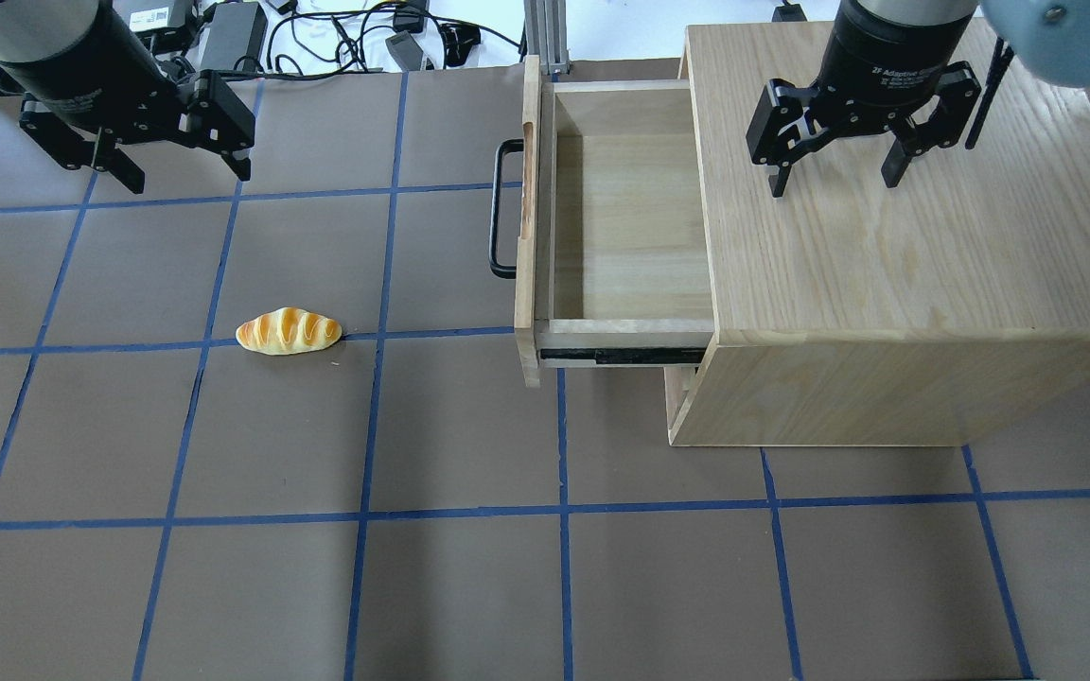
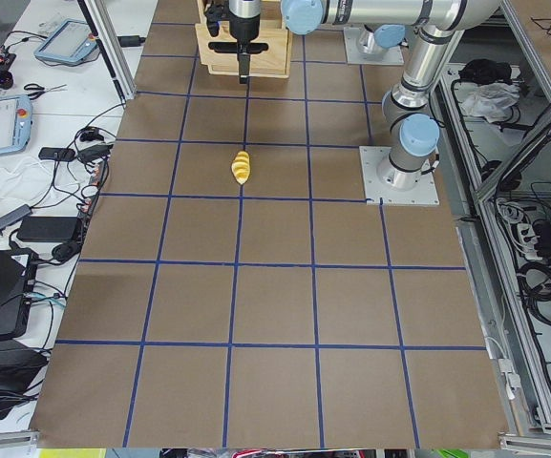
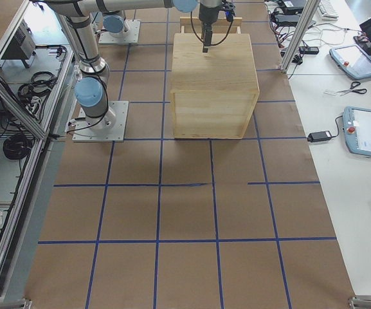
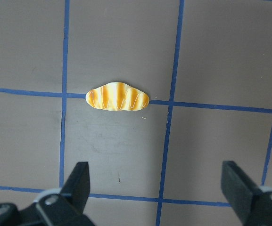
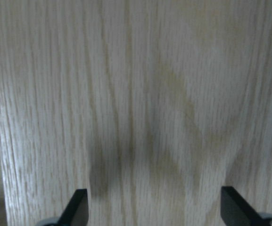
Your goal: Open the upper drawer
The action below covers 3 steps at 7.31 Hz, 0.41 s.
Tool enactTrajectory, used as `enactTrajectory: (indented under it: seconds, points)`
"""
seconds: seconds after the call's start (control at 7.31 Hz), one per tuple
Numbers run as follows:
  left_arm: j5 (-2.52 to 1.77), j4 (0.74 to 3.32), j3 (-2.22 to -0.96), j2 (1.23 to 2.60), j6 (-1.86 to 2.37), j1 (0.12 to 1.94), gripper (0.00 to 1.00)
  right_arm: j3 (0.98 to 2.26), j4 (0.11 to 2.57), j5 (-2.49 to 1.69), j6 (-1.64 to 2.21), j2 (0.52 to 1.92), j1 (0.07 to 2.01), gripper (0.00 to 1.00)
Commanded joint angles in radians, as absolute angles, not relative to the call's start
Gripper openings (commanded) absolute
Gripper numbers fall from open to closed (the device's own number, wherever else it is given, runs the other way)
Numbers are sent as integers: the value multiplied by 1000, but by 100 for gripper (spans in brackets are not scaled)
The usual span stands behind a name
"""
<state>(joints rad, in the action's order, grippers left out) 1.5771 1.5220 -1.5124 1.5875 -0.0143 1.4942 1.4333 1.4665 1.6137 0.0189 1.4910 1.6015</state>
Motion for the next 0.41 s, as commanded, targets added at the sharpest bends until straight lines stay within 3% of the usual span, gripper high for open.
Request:
enactTrajectory:
  seconds: [0.0,0.27]
  points:
    - [1580,1516,-1542,1568,-17,1519,100,1433,1466,1614,20,1491,1601,100]
    - [1578,1511,-1549,1566,-15,1520,100,1433,1466,1614,18,1491,1601,100]
